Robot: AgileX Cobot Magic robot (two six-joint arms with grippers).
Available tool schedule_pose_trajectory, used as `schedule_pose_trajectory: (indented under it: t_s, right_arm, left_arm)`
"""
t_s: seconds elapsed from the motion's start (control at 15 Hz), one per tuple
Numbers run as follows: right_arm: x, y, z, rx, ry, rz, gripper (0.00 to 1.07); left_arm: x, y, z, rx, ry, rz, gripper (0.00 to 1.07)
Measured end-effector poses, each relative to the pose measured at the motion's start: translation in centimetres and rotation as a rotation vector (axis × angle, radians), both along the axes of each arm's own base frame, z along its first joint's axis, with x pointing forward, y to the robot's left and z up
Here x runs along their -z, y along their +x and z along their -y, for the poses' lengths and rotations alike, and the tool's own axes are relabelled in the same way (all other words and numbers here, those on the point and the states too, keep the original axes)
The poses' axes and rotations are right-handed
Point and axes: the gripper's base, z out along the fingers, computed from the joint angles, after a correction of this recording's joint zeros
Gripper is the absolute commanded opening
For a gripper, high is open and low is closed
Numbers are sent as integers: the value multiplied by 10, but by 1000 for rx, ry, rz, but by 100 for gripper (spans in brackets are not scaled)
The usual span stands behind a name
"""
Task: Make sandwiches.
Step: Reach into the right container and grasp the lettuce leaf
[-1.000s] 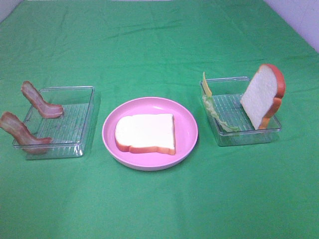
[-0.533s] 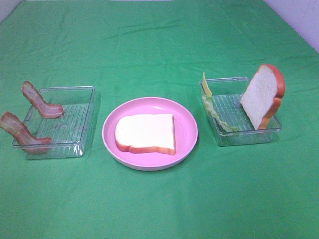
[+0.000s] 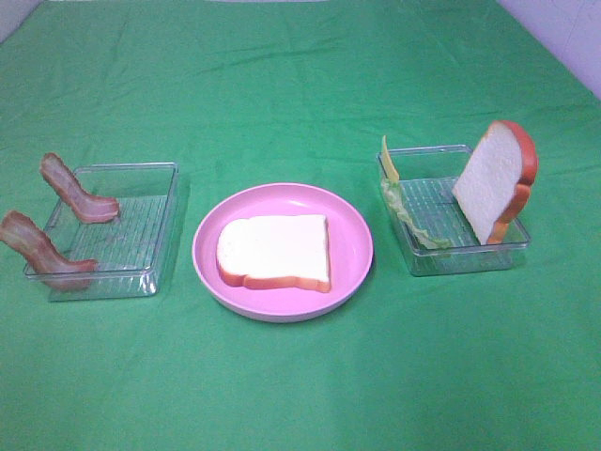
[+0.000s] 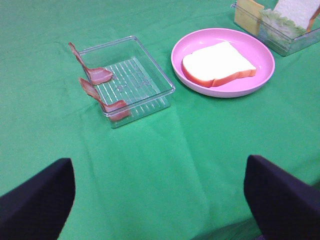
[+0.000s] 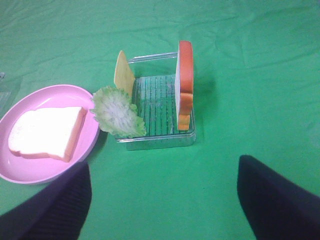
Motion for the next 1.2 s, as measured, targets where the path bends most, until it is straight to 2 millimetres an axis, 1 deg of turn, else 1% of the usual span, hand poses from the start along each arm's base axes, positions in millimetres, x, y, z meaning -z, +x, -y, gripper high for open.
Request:
schedule_pose_trajectory:
  t_s: [0.07, 0.13, 0.2, 0.27, 0.33, 0.4, 0.6, 0.67, 0.73, 0.8, 0.87, 0.93, 1.13, 1.2]
  right_arm:
    - [-5, 15, 0, -4, -3, -36, 76]
    - [-7, 23, 1, -9, -8, -54, 76]
    - [-12, 40, 1, -16, -16, -83, 76]
    - [-17, 67, 1, -35, -24, -133, 76]
    - [-18, 77, 1, -39, -17, -149, 76]
    - [-21, 95, 0, -57, -12, -180, 76]
    - [-15, 148, -5, -145, 13, -304, 75]
    - [-8, 178, -9, -198, 48, -388, 75]
    - [-2, 191, -12, -224, 49, -434, 73]
    - [-1, 196, -14, -238, 38, -439, 71]
    - [7, 210, -33, -304, -12, -472, 68]
    - [9, 213, -40, -319, -27, -482, 66]
    - [29, 231, -89, -355, -50, -587, 66]
    - [36, 236, -101, -362, -49, -628, 66]
  left_arm:
    - [0, 0, 0, 0, 0, 0, 87]
    - [0, 0, 0, 0, 0, 0, 87]
    - [0, 0, 0, 1, 2, 1, 87]
    - [0, 0, 0, 1, 2, 1, 87]
    - [0, 0, 0, 1, 2, 1, 87]
    - [0, 0, 0, 1, 2, 1, 87]
    - [0, 0, 0, 1, 2, 1, 87]
    - [0, 0, 0, 3, 5, 2, 87]
    - [0, 0, 0, 3, 5, 2, 87]
    - [0, 0, 0, 3, 5, 2, 87]
    - [0, 0, 0, 3, 5, 2, 87]
    - [0, 0, 0, 3, 5, 2, 87]
    - [0, 0, 0, 3, 5, 2, 87]
    - [0, 0, 0, 3, 5, 2, 87]
